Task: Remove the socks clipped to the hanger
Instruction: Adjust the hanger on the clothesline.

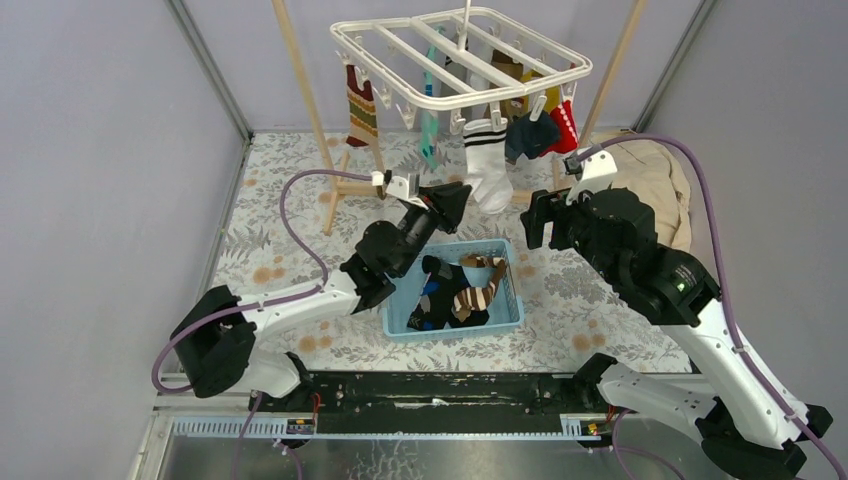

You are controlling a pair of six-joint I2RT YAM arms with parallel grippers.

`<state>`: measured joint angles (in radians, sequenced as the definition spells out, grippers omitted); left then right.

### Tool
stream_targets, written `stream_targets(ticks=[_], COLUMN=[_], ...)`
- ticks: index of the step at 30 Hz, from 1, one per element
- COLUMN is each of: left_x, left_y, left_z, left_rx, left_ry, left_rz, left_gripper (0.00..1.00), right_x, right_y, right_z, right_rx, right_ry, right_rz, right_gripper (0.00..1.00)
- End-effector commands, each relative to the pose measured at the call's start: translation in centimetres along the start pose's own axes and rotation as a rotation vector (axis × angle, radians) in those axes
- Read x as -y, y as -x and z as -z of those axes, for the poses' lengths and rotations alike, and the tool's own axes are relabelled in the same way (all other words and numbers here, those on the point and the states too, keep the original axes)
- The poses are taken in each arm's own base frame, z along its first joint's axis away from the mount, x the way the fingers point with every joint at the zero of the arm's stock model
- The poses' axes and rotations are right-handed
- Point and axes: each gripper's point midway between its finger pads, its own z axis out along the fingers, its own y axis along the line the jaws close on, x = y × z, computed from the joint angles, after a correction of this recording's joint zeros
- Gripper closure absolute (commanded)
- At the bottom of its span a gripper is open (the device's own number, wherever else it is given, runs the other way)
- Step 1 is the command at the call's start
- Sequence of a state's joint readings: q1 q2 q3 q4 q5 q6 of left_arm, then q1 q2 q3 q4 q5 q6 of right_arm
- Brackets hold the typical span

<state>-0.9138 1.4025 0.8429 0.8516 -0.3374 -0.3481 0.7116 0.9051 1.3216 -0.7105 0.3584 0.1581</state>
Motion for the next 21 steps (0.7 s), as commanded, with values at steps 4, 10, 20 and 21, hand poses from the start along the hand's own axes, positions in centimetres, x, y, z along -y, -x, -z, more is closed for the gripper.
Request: stream_targets(ticks=[4, 10, 20, 21], left_x=[1.5, 1.3, -0.7, -0.7], left_y=[-0.2, 0.9, 3.5, 3.8], left_z=[1.1, 2.7, 7.6, 8.1], left_rx=[-0.040, -0.059, -0.151, -0.156], left_ry=[-0.094, -0.080, 0.049, 0.046], left_rz=[0.033, 0.053, 0.085, 0.094], left_gripper=[0.47, 0.40, 0.39, 0.39], right_x=[1.1, 2.3, 5.4, 5.3], right_y=[3.8, 5.1, 4.9, 5.0], right_z=[-0.3, -2.8, -6.7, -7.1], right_rx=[0.133, 0.181, 0.239, 0.250], right_ry=[-0.057, -0.043, 0.175, 0.211], right_rz=[-0.079, -0.146, -0.372, -0.389], right_gripper=[0.14, 0.17, 0.35, 0.37])
